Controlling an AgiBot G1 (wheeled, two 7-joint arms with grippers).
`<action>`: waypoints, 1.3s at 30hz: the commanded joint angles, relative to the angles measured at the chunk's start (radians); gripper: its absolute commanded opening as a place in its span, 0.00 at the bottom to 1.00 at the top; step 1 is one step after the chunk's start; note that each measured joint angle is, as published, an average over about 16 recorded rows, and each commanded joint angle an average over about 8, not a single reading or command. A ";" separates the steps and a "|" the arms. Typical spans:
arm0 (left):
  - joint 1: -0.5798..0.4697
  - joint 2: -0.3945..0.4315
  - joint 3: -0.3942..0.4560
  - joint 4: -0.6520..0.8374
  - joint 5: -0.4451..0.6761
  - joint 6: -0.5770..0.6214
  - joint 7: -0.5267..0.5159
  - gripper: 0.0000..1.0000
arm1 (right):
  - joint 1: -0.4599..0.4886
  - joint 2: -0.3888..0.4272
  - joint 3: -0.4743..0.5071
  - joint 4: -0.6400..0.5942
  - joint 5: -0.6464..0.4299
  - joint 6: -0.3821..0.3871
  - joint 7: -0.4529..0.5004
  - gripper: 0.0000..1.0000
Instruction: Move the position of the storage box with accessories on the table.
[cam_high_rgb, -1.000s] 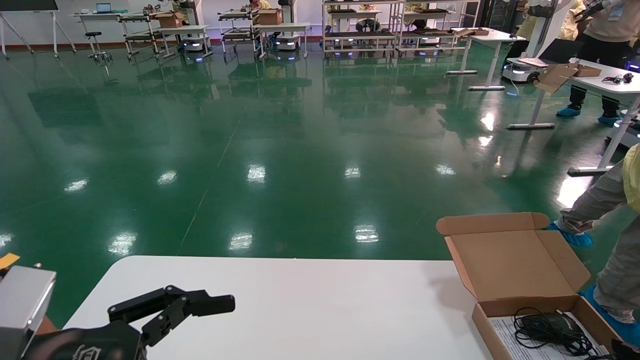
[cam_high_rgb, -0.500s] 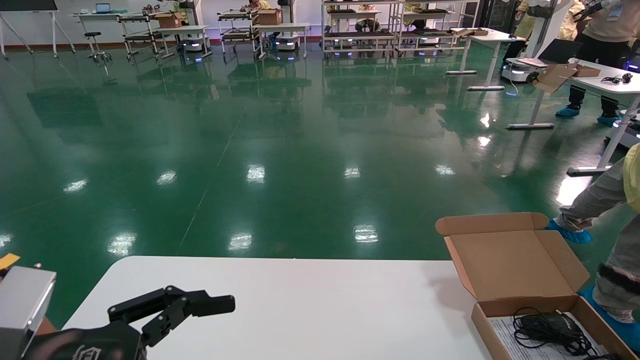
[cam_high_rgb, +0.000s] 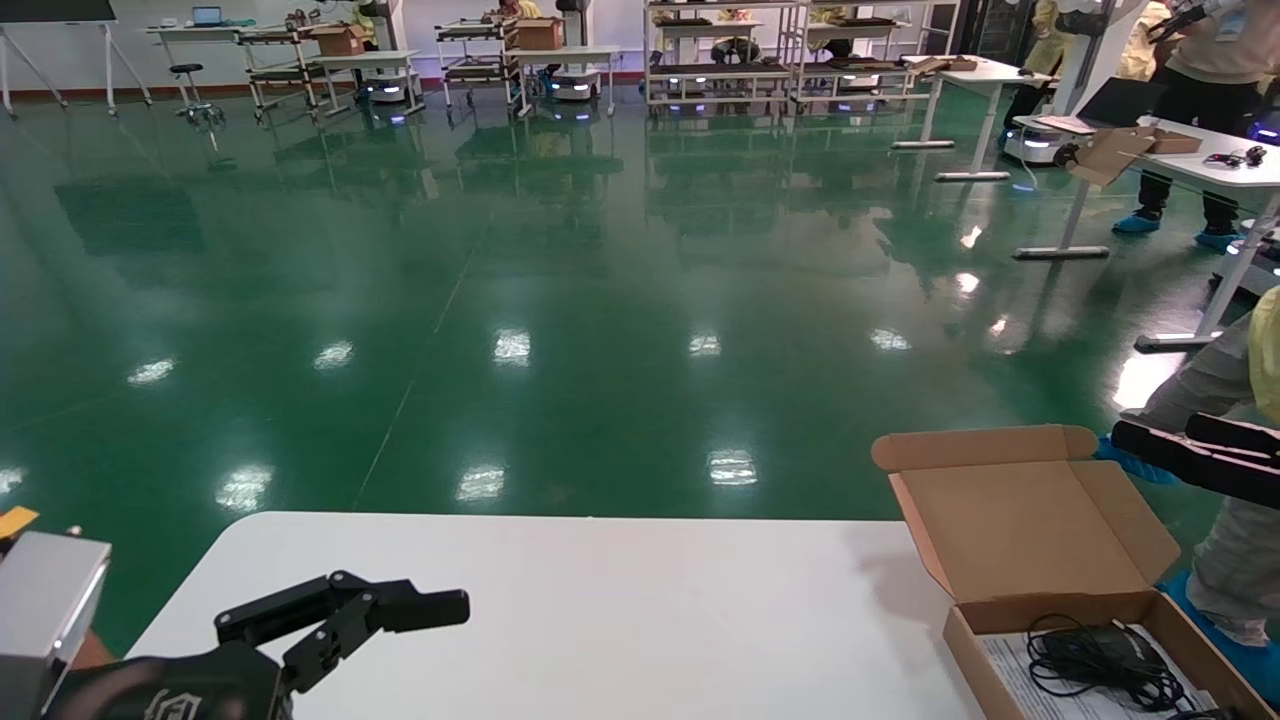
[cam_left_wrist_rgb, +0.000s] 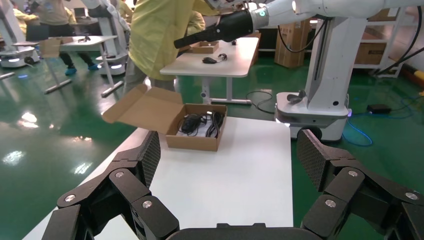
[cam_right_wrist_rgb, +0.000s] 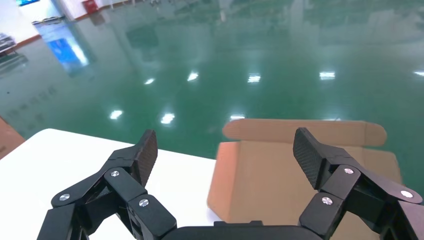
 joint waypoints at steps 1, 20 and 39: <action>0.000 0.000 0.000 0.000 0.000 0.000 0.000 1.00 | 0.003 -0.001 0.002 0.006 0.004 -0.011 0.000 1.00; 0.000 0.000 0.000 0.000 0.000 0.000 0.000 1.00 | -0.117 0.009 0.022 0.234 0.072 -0.035 0.009 1.00; 0.000 0.000 0.000 0.000 0.000 0.000 0.000 1.00 | -0.300 0.024 0.060 0.614 0.190 -0.101 0.022 1.00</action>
